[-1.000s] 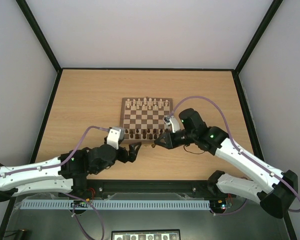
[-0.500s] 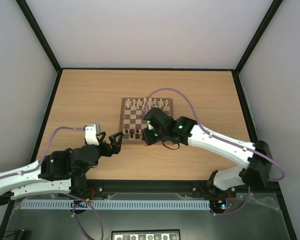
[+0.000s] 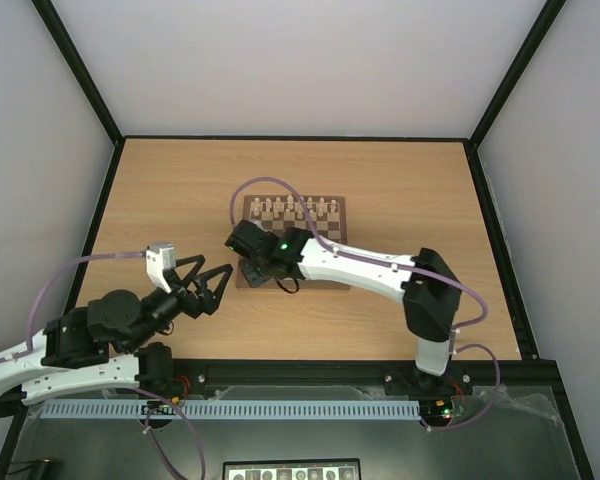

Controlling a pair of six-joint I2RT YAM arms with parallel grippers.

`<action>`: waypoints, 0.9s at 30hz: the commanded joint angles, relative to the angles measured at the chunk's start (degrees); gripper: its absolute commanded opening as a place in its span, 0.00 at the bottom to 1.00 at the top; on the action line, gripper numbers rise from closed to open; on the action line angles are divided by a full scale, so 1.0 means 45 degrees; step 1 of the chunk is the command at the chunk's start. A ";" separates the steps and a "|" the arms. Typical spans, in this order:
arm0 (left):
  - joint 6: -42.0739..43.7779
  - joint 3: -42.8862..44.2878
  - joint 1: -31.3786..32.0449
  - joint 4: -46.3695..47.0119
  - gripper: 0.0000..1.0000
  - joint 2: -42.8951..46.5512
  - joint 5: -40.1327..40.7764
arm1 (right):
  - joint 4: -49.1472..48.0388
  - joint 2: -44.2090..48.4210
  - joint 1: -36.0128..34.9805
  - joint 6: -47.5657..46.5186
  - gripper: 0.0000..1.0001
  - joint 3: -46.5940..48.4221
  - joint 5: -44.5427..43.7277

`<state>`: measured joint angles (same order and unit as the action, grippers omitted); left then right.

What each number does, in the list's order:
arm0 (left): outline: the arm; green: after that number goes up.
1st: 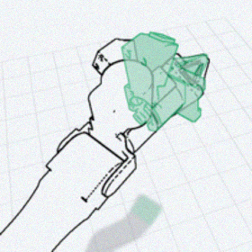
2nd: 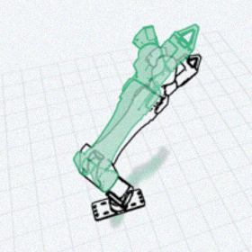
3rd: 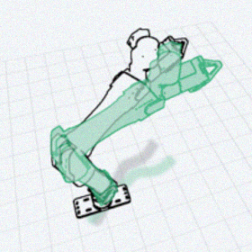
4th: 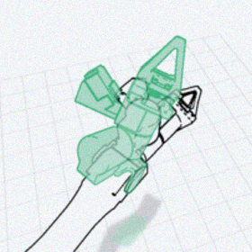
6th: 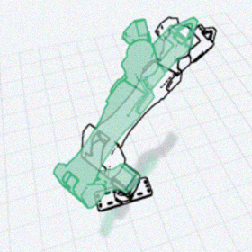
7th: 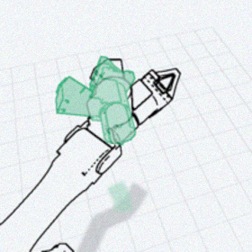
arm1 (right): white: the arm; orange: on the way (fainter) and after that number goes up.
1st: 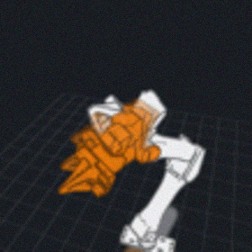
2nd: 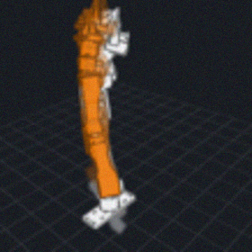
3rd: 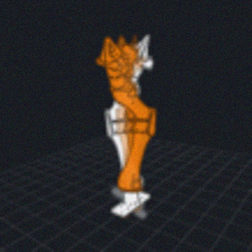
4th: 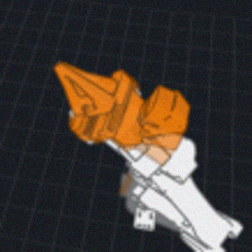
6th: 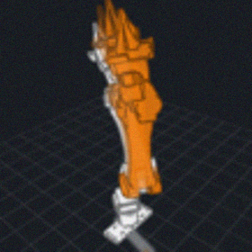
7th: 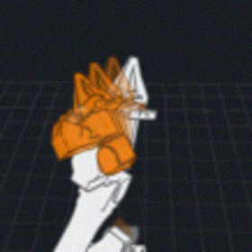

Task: Set up the chess pieces on the board
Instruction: Place the chess piece on the chessboard.

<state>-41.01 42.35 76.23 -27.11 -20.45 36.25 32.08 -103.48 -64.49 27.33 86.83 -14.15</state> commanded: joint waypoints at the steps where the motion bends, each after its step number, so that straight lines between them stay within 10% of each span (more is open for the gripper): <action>1: 0.1118 0.0607 -0.0002 0.0540 1.00 0.0230 -0.0914 | 0.0857 -0.1211 -0.0137 -0.0136 0.01 0.1323 -0.0718; 27: 0.1770 0.0842 -0.0006 -0.0067 0.99 0.1838 -0.1361 | 0.2317 -0.4842 -0.0240 0.0098 0.01 0.4176 -0.1674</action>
<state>-34.39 45.08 76.23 -26.59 -12.97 30.41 39.05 -124.75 -65.04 27.20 104.73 -20.01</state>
